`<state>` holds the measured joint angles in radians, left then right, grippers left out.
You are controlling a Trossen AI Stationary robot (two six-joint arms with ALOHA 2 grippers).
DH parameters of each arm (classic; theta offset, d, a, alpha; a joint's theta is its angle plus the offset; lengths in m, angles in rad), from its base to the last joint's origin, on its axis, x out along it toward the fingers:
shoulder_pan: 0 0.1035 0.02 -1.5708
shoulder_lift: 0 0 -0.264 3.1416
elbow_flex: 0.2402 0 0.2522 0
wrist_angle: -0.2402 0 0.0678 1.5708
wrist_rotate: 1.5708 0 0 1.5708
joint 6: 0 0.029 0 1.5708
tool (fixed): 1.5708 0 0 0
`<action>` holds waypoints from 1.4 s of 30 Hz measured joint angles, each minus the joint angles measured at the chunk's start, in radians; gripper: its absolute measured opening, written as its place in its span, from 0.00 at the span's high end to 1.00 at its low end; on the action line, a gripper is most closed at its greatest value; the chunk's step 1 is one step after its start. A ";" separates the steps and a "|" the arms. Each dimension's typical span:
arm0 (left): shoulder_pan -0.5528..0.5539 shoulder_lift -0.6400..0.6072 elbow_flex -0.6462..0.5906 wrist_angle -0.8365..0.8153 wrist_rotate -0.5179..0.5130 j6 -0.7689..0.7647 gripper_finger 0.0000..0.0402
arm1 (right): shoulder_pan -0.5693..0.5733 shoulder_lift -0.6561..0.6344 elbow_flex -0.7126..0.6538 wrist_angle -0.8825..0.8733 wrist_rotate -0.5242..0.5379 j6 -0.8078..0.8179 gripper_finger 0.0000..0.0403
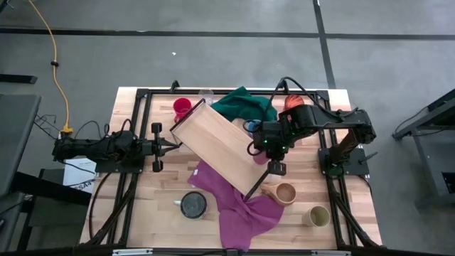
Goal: Stack small to large cups/mugs on shelf
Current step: Put the pink cup on the shelf
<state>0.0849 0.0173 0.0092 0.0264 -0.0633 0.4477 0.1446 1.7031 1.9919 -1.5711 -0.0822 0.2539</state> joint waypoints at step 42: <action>0.000 0.000 0.000 0.000 0.000 0.000 1.00 | 0.002 0.012 0.000 0.000 -0.023 -0.008 0.87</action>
<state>0.0849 0.0171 0.0093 0.0265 -0.0634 0.4477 0.1471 1.7149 1.9919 -1.5708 -0.1051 0.2455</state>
